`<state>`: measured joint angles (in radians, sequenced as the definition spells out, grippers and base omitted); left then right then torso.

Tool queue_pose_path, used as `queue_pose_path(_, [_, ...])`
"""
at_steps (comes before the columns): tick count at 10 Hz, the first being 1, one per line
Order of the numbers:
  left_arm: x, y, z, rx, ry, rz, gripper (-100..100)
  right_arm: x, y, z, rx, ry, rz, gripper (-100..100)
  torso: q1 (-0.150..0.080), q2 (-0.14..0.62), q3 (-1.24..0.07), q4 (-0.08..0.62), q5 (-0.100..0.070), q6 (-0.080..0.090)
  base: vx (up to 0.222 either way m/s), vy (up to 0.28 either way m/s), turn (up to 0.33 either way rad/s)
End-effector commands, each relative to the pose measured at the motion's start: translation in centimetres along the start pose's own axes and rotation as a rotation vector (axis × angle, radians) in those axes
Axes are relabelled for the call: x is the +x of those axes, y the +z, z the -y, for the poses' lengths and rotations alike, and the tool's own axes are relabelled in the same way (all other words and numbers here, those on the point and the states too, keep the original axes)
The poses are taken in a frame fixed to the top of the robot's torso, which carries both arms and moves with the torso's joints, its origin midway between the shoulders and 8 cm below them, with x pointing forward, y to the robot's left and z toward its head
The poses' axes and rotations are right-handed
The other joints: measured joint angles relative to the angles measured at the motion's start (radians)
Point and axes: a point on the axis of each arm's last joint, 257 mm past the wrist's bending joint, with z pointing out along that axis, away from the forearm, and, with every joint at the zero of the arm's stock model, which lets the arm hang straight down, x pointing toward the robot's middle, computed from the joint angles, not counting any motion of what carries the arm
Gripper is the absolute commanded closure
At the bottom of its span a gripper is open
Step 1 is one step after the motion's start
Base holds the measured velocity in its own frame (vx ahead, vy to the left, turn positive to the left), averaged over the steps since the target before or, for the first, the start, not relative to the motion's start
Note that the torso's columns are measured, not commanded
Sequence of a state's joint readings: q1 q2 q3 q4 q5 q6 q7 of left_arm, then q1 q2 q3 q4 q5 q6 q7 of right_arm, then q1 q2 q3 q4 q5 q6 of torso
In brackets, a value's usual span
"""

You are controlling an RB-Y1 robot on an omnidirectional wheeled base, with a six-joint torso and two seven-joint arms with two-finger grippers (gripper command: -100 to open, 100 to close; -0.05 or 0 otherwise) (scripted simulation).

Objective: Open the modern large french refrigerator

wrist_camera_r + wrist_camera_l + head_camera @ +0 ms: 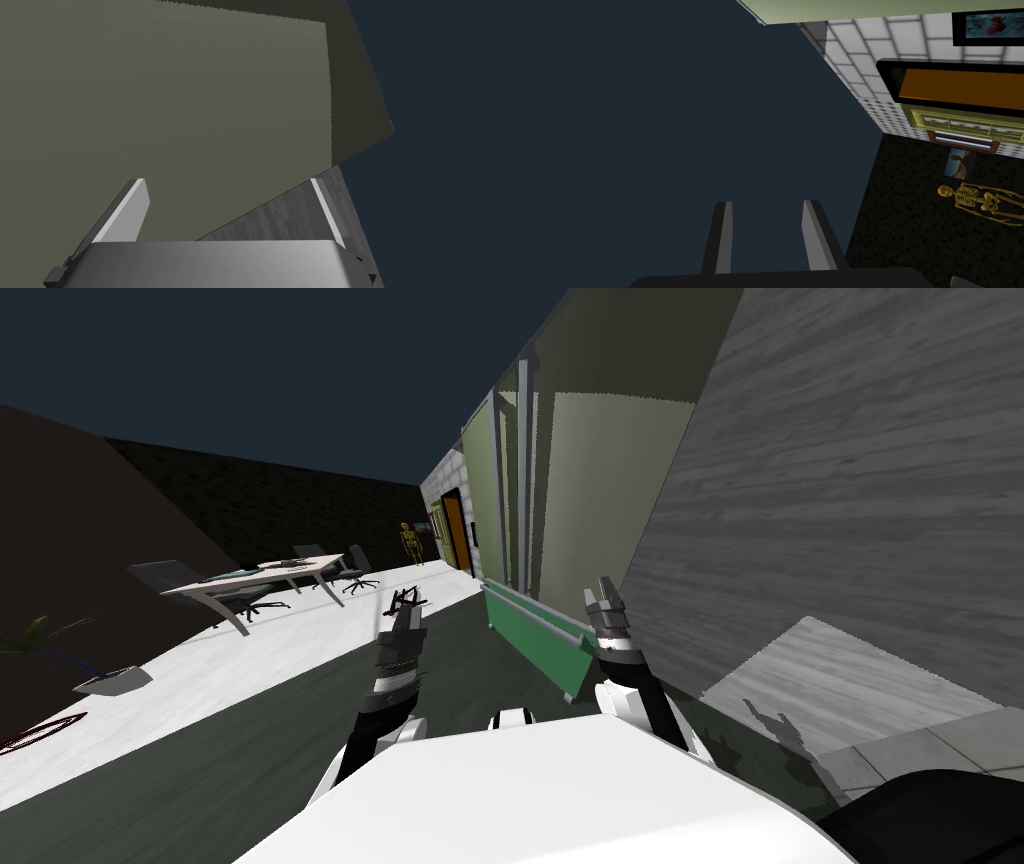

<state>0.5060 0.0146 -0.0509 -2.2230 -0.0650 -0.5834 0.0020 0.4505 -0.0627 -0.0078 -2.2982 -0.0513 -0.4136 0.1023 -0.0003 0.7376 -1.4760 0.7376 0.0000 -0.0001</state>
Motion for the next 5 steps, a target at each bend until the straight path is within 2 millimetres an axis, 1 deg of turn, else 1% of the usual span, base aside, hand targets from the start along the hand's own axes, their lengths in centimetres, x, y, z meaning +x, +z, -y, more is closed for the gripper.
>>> queue_pose_path(1, [0.0,0.0,0.0,0.000,0.000,0.000,0,0.7,0.2,1.2,-0.001,-0.070,-0.027,-100,-0.001,0.000,0.000,0.000,0.000,0.000,0.061,0.071,-0.106])
queue_pose_path(2, [0.0,0.0,0.0,0.000,0.000,0.000,0,0.7,0.2,1.2,-0.002,-0.090,-0.027,-100,0.000,0.000,0.000,0.000,0.000,0.000,0.050,0.056,-0.036])
queue_pose_path(3, [0.0,0.0,0.0,0.000,0.000,0.000,0,0.9,0.3,1.9,-0.002,-0.121,-0.036,-100,0.000,0.001,0.000,0.001,0.000,0.000,0.062,0.058,-0.060])
queue_pose_path(4, [0.0,0.0,0.0,0.000,0.000,0.000,0,0.9,0.3,1.9,-0.002,-0.136,-0.036,-100,0.000,0.000,0.000,0.000,0.000,0.000,0.046,0.050,-0.039])
queue_pose_path(5, [0.0,0.0,0.0,0.000,0.000,0.000,0,1.2,0.4,2.6,-0.003,-0.167,-0.044,-100,0.000,0.001,0.000,0.001,0.000,0.000,0.046,0.059,-0.087])
